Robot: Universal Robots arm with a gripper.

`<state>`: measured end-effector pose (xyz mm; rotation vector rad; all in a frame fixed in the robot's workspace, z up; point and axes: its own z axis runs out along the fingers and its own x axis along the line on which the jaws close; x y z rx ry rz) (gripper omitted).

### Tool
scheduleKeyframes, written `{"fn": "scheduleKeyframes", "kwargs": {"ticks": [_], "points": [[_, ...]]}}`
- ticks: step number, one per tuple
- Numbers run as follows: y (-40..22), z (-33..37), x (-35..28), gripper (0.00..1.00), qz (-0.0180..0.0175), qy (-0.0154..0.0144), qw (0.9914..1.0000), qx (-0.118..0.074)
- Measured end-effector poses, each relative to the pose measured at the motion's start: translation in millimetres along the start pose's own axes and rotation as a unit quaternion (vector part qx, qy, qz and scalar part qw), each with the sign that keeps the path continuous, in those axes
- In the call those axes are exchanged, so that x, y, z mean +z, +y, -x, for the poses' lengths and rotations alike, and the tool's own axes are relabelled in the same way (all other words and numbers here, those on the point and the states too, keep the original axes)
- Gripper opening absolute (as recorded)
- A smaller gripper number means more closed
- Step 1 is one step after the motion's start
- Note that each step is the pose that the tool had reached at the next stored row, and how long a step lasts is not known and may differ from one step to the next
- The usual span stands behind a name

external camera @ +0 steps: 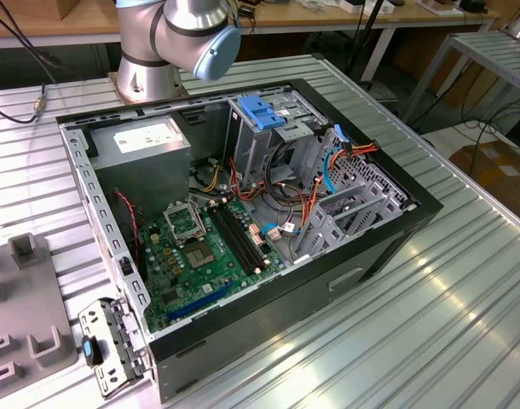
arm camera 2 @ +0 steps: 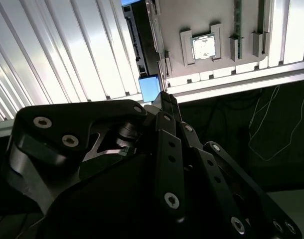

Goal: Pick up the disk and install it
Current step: 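Pick up the disk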

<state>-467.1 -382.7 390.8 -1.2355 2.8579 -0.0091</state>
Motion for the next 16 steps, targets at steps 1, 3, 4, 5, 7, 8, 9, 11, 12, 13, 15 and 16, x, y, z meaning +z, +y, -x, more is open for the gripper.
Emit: {"fn": "scheduleKeyframes", "kwargs": {"ticks": [1,3,4,5,7,8,9,11,12,13,15,16], "points": [[0.0,0.0,0.0,0.11,0.0001,-0.0001,0.99999,-0.004],[0.0,0.0,0.0,0.11,0.0003,-0.0002,0.99992,-0.012],[0.1,0.0,0.0,0.11,0.0003,-0.0003,0.99989,-0.015],[0.0,0.0,0.0,0.11,0.0004,-0.0003,0.99984,-0.018],[0.0,0.0,0.0,0.11,0.0005,-0.0004,0.99975,-0.022],[0.0,0.0,0.0,0.11,0.0006,-0.0004,0.9997,-0.025],[0.0,0.0,0.0,0.11,0.0007,-0.0005,0.99961,-0.028],[0.0,0.0,0.0,0.11,0.0008,-0.0006,0.99946,-0.033],[0.0,0.0,0.0,0.11,0.0008,-0.0006,0.99939,-0.035],[0.0,0.0,0.0,0.11,0.0009,-0.0006,0.99931,-0.037],[0.0,0.0,0.0,0.11,0.001,-0.0007,0.99912,-0.042],[0.0,0.0,0.0,0.11,0.001,-0.0007,0.99902,-0.044]]}}
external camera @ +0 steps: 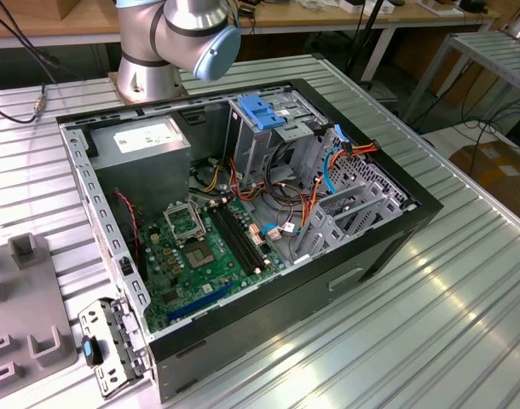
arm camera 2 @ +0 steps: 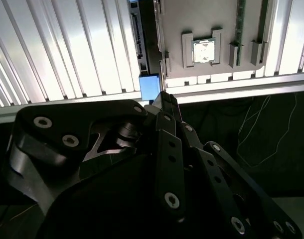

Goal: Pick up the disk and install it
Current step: 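Pick up the disk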

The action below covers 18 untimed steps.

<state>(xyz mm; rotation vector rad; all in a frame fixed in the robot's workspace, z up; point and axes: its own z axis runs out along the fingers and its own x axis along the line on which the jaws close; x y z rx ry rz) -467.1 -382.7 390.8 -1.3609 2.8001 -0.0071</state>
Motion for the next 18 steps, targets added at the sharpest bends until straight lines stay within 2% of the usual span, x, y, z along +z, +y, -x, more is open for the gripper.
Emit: {"fn": "scheduleKeyframes", "kwargs": {"ticks": [9,18], "points": [[0.0,0.0,0.0,0.11,0.0005,-0.0004,0.99975,-0.022],[0.0,0.0,0.0,0.11,0.001,-0.0007,0.99902,-0.044]]}}
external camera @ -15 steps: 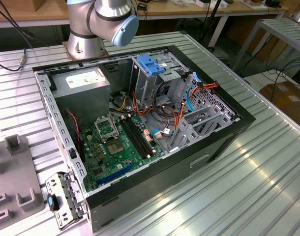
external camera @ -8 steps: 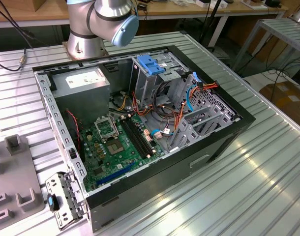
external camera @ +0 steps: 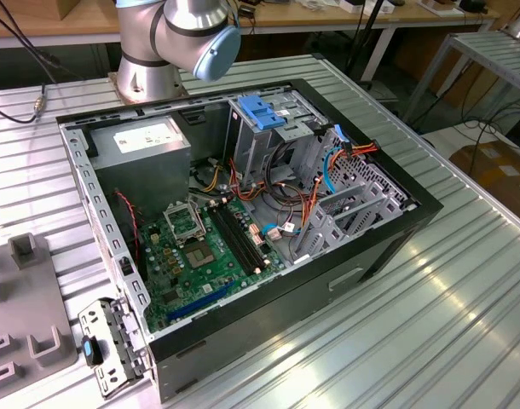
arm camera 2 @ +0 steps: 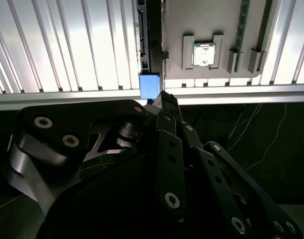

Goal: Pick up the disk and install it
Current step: 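Pick up the disk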

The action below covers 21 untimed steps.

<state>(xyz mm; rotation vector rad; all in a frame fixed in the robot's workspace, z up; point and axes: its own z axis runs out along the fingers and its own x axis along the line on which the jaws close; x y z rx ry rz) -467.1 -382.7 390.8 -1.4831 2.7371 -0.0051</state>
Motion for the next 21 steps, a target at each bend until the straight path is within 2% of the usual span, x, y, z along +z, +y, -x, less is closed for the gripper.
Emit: {"fn": "scheduleKeyframes", "kwargs": {"ticks": [11,21], "points": [[0.0,0.0,0.0,0.11,0.0005,-0.0004,0.99973,-0.023],[0.0,0.0,0.0,0.11,0.0011,-0.0008,0.99878,-0.049]]}}
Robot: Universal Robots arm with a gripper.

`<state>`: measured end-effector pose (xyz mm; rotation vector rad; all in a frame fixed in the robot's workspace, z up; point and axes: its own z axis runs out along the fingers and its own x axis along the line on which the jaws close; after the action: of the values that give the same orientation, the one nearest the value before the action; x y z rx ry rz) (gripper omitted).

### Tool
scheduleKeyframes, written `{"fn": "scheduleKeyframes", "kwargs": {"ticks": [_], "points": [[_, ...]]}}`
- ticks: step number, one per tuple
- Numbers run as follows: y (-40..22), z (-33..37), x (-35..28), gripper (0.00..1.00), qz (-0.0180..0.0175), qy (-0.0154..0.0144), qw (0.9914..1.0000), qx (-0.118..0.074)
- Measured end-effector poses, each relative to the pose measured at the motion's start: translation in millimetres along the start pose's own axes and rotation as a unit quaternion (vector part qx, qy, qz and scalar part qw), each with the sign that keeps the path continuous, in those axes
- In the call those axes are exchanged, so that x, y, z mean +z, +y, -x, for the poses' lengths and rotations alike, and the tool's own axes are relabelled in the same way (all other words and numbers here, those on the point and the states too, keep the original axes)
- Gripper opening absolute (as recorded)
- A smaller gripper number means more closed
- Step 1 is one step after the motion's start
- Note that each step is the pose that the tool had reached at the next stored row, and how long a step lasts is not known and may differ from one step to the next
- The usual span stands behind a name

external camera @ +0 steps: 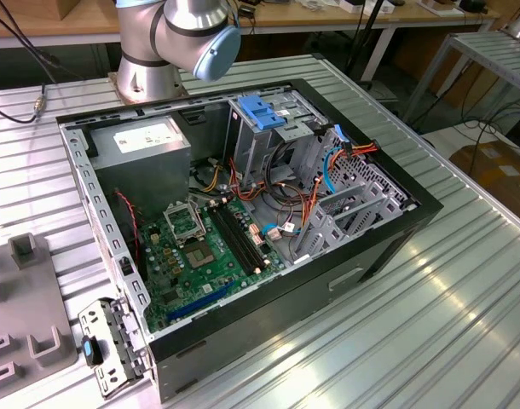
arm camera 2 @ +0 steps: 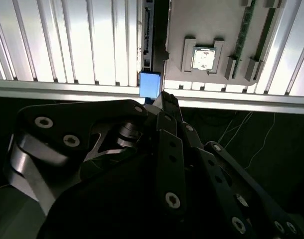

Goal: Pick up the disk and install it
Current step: 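Pick up the disk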

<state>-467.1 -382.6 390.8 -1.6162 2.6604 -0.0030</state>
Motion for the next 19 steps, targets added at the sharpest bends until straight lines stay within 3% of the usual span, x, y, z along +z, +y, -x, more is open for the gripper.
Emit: {"fn": "scheduleKeyframes", "kwargs": {"ticks": [6,11,19], "points": [[0.0,0.0,0.0,0.11,0.0008,-0.0006,0.9994,-0.035],[0.0,0.0,0.0,0.11,0.0015,-0.001,0.99803,-0.063],[0.0,0.0,0.0,0.11,0.0021,-0.0015,0.996,-0.089]]}}
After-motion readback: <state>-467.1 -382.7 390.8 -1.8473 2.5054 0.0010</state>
